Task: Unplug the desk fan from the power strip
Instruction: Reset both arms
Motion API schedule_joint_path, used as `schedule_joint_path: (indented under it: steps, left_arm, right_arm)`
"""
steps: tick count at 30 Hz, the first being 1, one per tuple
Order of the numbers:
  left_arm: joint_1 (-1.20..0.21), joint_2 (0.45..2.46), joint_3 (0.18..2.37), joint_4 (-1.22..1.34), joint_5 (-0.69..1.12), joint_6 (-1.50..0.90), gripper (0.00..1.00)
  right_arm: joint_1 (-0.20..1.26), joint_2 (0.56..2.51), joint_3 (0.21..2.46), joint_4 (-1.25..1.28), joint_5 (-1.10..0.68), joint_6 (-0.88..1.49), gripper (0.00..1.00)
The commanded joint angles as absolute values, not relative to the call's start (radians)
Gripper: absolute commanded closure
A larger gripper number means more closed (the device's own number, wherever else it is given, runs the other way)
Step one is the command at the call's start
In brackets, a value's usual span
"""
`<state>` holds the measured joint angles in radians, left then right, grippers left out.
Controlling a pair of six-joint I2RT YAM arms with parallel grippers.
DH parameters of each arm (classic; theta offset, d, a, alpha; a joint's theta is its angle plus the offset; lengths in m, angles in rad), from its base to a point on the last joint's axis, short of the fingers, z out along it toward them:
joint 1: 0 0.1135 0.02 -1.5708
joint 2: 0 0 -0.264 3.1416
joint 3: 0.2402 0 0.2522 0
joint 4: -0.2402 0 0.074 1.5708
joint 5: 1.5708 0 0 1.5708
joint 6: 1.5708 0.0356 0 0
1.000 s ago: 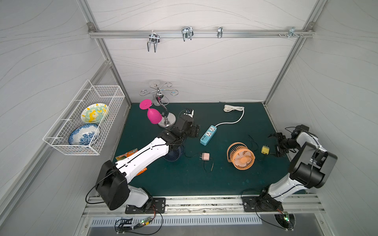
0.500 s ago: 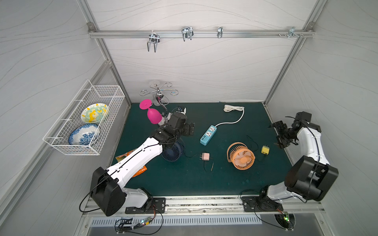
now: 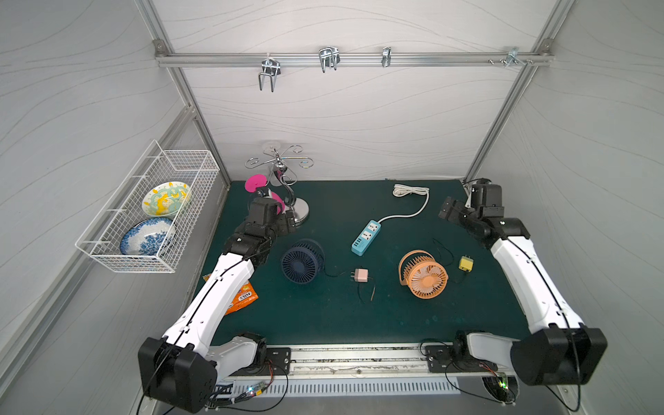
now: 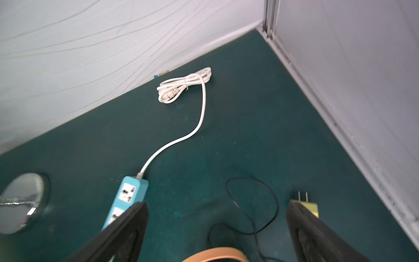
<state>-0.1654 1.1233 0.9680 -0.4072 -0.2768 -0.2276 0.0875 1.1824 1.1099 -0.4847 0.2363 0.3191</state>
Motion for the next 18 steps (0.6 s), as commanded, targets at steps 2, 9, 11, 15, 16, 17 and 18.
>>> schedule_joint_path:
  steps: [2,9,11,15,16,17,18]
  left_arm:
    - [-0.032,1.086,0.775,-0.132,-0.287,-0.161,0.00]
    - [0.000,1.191,0.667,0.068,-0.302,-0.166,0.00]
    - [0.001,1.224,0.660,0.108,-0.314,-0.157,0.00]
    - [0.010,1.289,0.649,0.180,-0.325,-0.119,0.02]
    - [0.011,1.302,0.641,0.201,-0.326,-0.114,0.02]
    - [0.012,1.311,0.632,0.227,-0.333,-0.120,0.02]
    - [0.015,1.319,0.625,0.246,-0.337,-0.125,0.02]
  right_arm:
    - [0.098,1.150,0.979,-0.190,0.315,0.159,0.01]
    - [0.097,1.182,0.905,-0.143,0.334,0.149,0.01]
    - [0.097,1.180,0.878,-0.119,0.342,0.147,0.01]
    - [0.086,1.191,0.824,-0.077,0.366,0.149,0.01]
    - [0.084,1.194,0.807,-0.066,0.374,0.151,0.01]
    - [0.082,1.193,0.784,-0.047,0.378,0.152,0.01]
    - [0.078,1.190,0.760,-0.020,0.379,0.153,0.01]
